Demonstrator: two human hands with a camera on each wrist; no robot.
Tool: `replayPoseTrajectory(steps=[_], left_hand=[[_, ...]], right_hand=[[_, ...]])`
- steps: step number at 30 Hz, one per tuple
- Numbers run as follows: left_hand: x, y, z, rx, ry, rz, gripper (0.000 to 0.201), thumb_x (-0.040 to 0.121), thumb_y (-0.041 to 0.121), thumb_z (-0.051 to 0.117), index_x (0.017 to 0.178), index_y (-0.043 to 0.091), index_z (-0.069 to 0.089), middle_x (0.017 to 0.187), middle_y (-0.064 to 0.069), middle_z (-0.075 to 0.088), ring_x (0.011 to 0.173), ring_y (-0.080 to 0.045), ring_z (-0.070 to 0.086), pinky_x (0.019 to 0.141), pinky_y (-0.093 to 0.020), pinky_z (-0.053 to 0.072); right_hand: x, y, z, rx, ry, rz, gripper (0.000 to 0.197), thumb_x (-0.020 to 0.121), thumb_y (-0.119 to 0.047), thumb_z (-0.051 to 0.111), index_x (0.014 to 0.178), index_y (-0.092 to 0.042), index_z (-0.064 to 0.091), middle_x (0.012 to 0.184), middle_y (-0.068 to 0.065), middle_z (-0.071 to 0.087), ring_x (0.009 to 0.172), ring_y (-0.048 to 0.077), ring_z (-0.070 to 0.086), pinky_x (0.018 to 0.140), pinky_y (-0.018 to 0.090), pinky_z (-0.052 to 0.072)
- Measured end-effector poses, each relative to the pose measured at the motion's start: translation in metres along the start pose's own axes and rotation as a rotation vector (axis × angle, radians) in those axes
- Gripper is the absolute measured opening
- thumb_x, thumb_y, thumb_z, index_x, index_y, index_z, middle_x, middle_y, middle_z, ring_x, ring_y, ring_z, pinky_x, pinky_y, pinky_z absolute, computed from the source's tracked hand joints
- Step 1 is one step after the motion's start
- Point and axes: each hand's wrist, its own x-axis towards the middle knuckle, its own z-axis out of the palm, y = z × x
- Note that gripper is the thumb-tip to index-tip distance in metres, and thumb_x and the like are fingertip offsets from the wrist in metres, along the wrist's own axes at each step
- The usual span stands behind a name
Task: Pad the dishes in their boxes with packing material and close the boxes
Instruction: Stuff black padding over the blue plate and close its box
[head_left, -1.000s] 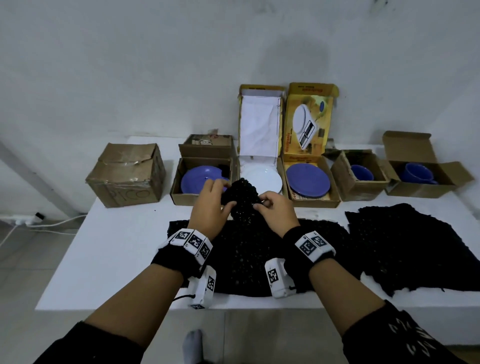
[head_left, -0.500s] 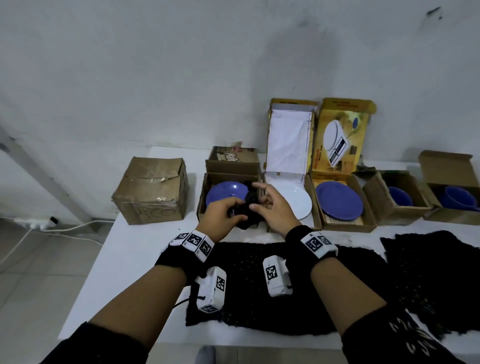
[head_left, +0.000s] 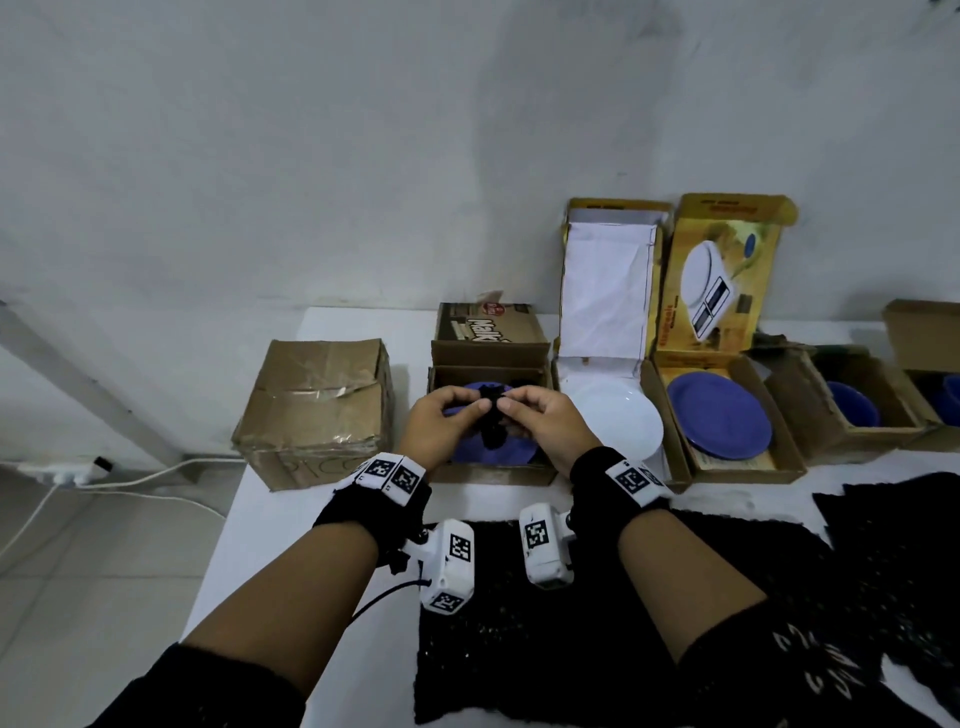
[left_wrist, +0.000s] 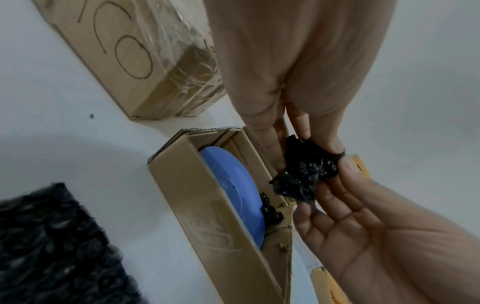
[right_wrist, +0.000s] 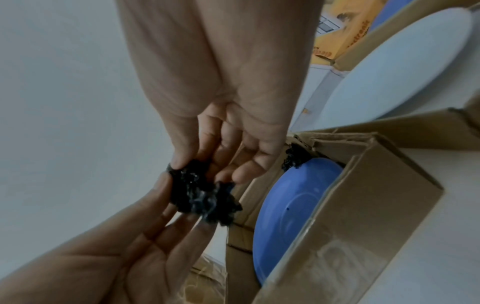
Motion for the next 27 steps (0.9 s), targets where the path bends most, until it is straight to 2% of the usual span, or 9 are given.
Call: replayPoseTrajectory(steps=[2, 5, 8, 11, 14, 16, 19, 22, 27], left_hand=[[0.007, 0.0, 0.002, -0.031, 0.003, -0.021, 0.015, 0.081, 0.005, 0.07, 0.079, 0.017, 0.061, 0.08, -0.003, 0.062, 0.076, -0.019, 0.058, 0.077, -0.035, 0.052], [0.021, -0.002, 0.002, 0.107, 0.097, 0.058, 0.023, 0.076, 0.005, 0.075, 0.075, 0.021, 0.058, 0.078, 0.001, 0.061, 0.075, -0.015, 0.056, 0.078, -0.032, 0.049], [0.039, 0.0, -0.003, 0.275, 0.216, 0.136, 0.027, 0.075, 0.007, 0.075, 0.074, 0.023, 0.053, 0.08, -0.001, 0.06, 0.075, -0.015, 0.054, 0.075, -0.03, 0.045], [0.058, 0.0, -0.009, 0.441, 0.288, 0.221, 0.023, 0.073, 0.002, 0.071, 0.072, 0.019, 0.055, 0.085, -0.007, 0.059, 0.078, -0.017, 0.051, 0.076, -0.027, 0.04], [0.07, -0.003, -0.01, 0.577, 0.267, 0.229, 0.015, 0.071, -0.007, 0.062, 0.074, 0.008, 0.061, 0.088, -0.008, 0.05, 0.074, -0.019, 0.048, 0.068, -0.015, 0.03], [0.073, -0.007, -0.011, 0.646, 0.24, 0.228, 0.015, 0.071, -0.01, 0.059, 0.076, 0.004, 0.062, 0.09, -0.007, 0.048, 0.073, -0.018, 0.046, 0.065, -0.013, 0.028], [0.078, -0.014, -0.012, 0.749, 0.196, 0.244, 0.013, 0.074, -0.007, 0.059, 0.079, 0.003, 0.063, 0.095, -0.012, 0.055, 0.075, -0.023, 0.051, 0.069, -0.019, 0.033], [0.086, -0.019, -0.011, 0.896, 0.14, 0.266, 0.015, 0.08, 0.0, 0.058, 0.09, 0.004, 0.069, 0.106, -0.013, 0.059, 0.094, -0.03, 0.057, 0.079, -0.029, 0.042], [0.089, -0.026, -0.006, 1.313, 0.008, 0.213, 0.027, 0.093, 0.018, 0.045, 0.112, 0.019, 0.065, 0.117, -0.002, 0.061, 0.114, -0.026, 0.041, 0.09, -0.037, 0.034]], right_hand=[[0.008, 0.001, 0.004, -0.042, 0.035, 0.0, 0.005, 0.09, -0.004, 0.059, 0.09, -0.008, 0.056, 0.072, 0.005, 0.058, 0.059, 0.007, 0.057, 0.056, 0.013, 0.049], [0.02, 0.001, 0.006, -0.143, 0.154, -0.025, 0.016, 0.087, -0.003, 0.063, 0.084, -0.013, 0.051, 0.074, 0.007, 0.059, 0.051, 0.002, 0.058, 0.055, 0.015, 0.05], [0.024, 0.008, -0.007, -0.639, 0.35, -0.097, 0.019, 0.082, -0.013, 0.068, 0.099, -0.01, 0.059, 0.096, 0.009, 0.055, 0.08, 0.018, 0.055, 0.074, 0.022, 0.043], [0.021, 0.022, -0.023, -0.942, 0.303, 0.057, 0.039, 0.087, -0.022, 0.06, 0.122, -0.011, 0.046, 0.116, 0.016, 0.044, 0.098, 0.034, 0.054, 0.084, 0.038, 0.045], [0.022, 0.036, -0.027, -0.979, 0.228, 0.113, 0.036, 0.094, -0.025, 0.05, 0.125, -0.01, 0.041, 0.116, 0.017, 0.054, 0.1, 0.035, 0.057, 0.083, 0.039, 0.046], [0.024, 0.04, -0.027, -0.985, 0.219, 0.081, 0.032, 0.095, -0.024, 0.048, 0.123, -0.009, 0.042, 0.112, 0.016, 0.059, 0.099, 0.032, 0.059, 0.082, 0.037, 0.046], [0.023, 0.041, -0.03, -0.977, 0.201, 0.041, 0.03, 0.096, -0.024, 0.047, 0.12, -0.007, 0.042, 0.108, 0.016, 0.059, 0.097, 0.033, 0.059, 0.08, 0.036, 0.045], [0.021, 0.042, -0.03, -0.959, 0.17, 0.042, 0.031, 0.096, -0.025, 0.046, 0.12, -0.006, 0.041, 0.11, 0.018, 0.058, 0.098, 0.034, 0.058, 0.08, 0.038, 0.045], [0.019, 0.042, -0.032, -0.93, 0.156, 0.017, 0.031, 0.097, -0.028, 0.044, 0.118, -0.005, 0.043, 0.111, 0.019, 0.058, 0.099, 0.034, 0.057, 0.081, 0.036, 0.043]])
